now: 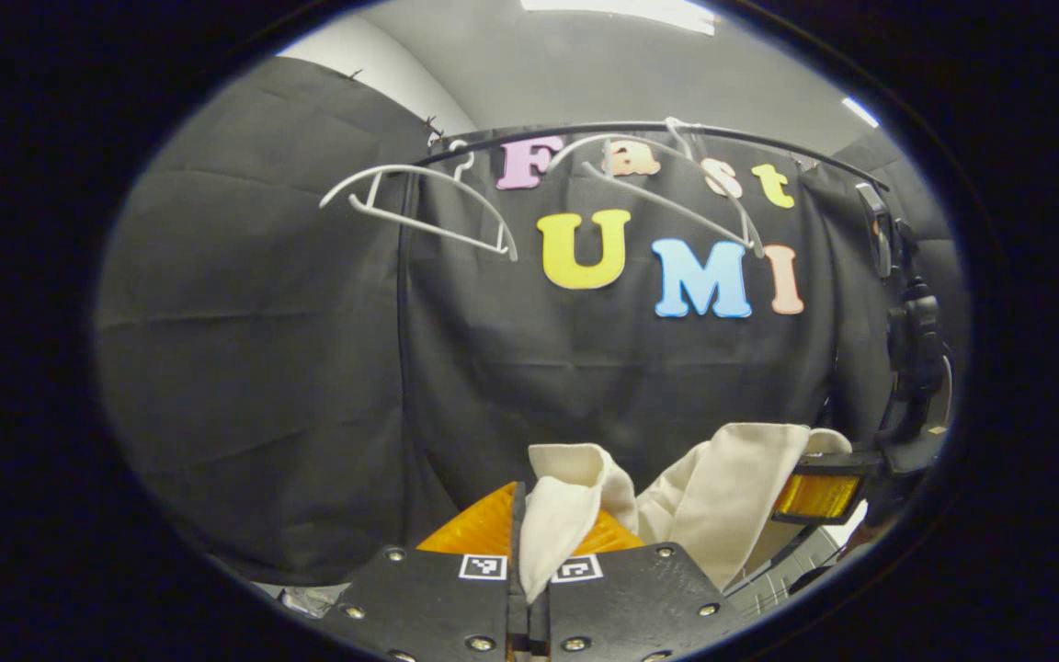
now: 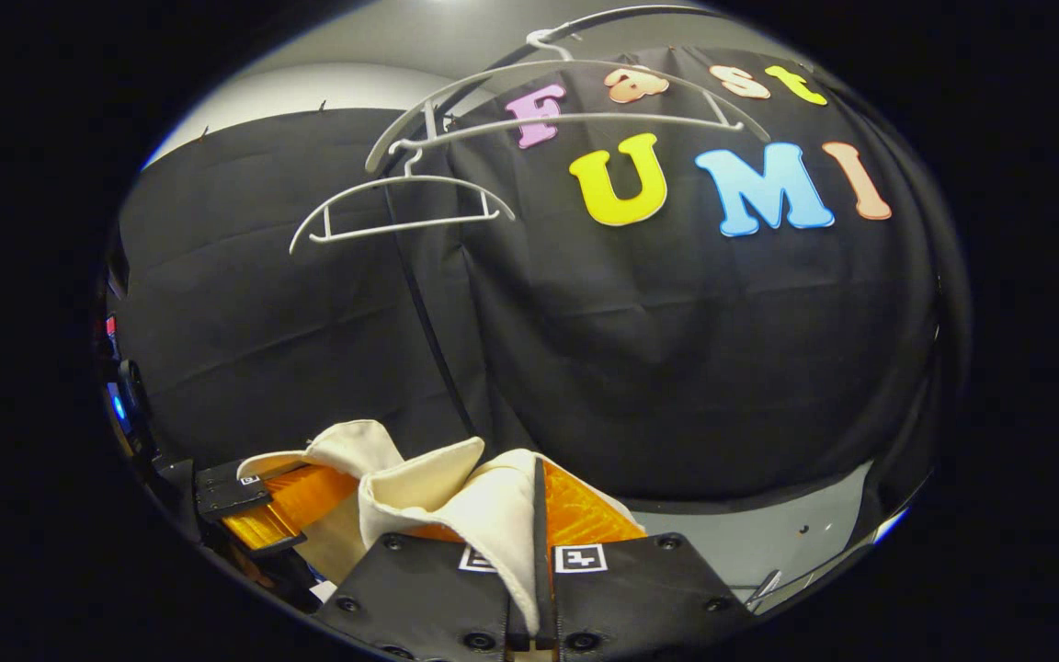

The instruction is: Grasp the clothes on the hanger with both hands and then place them into the laundry hamper below.

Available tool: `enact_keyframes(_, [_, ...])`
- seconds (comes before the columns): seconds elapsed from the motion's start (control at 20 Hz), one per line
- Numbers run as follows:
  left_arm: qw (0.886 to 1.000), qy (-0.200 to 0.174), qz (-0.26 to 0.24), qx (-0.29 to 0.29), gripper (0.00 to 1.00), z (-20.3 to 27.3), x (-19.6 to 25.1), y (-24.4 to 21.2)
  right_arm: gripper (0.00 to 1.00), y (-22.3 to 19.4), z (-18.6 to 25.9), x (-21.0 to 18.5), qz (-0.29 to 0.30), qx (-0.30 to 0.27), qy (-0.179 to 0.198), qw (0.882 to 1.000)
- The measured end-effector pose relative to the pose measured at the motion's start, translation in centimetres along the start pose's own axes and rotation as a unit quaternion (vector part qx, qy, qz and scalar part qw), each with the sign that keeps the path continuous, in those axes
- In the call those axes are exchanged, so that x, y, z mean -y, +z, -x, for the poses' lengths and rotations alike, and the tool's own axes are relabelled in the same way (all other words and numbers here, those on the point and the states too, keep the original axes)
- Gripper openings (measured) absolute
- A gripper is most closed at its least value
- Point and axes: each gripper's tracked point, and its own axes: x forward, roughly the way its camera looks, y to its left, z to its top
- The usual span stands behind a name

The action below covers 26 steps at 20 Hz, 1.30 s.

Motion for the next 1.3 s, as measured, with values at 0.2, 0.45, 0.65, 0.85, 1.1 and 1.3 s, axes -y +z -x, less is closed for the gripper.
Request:
enact_keyframes(0.2, [0.999, 0.0, 0.007, -0.048, 0.03, -0.7, -1.6, -5.6, 0.07, -5.1, -0.5, -0.1, 0.002, -0.037, -0.024, 0.999])
enact_keyframes(0.45, [0.994, 0.005, 0.009, -0.111, 0.03, -2.4, -2.8, -11.6, 0.07, -10.4, -0.6, 1.2, 0.002, -0.086, -0.06, 0.994])
enact_keyframes(0.65, [0.987, 0.01, -0.007, -0.161, 0.03, -1.4, -4.1, -16.9, 0.06, -14.5, -0.2, 1.9, 0.005, -0.129, -0.086, 0.988])
enact_keyframes(0.85, [0.978, 0.009, -0.02, -0.21, 0.04, -1.1, -5.6, -21.2, 0.07, -17.4, -0.2, 3.0, 0.014, -0.164, -0.118, 0.979])
enact_keyframes(1.1, [0.967, 0.008, -0.017, -0.253, 0.41, -0.5, -6.3, -23.1, 0.19, -19.2, 1.2, 3.2, 0.032, -0.213, -0.132, 0.968])
enact_keyframes(1.3, [0.971, 0.018, -0.019, -0.238, 0.82, -0.3, -7.0, -21.9, 0.43, -18.2, 2.1, 3.3, 0.064, -0.219, -0.123, 0.966])
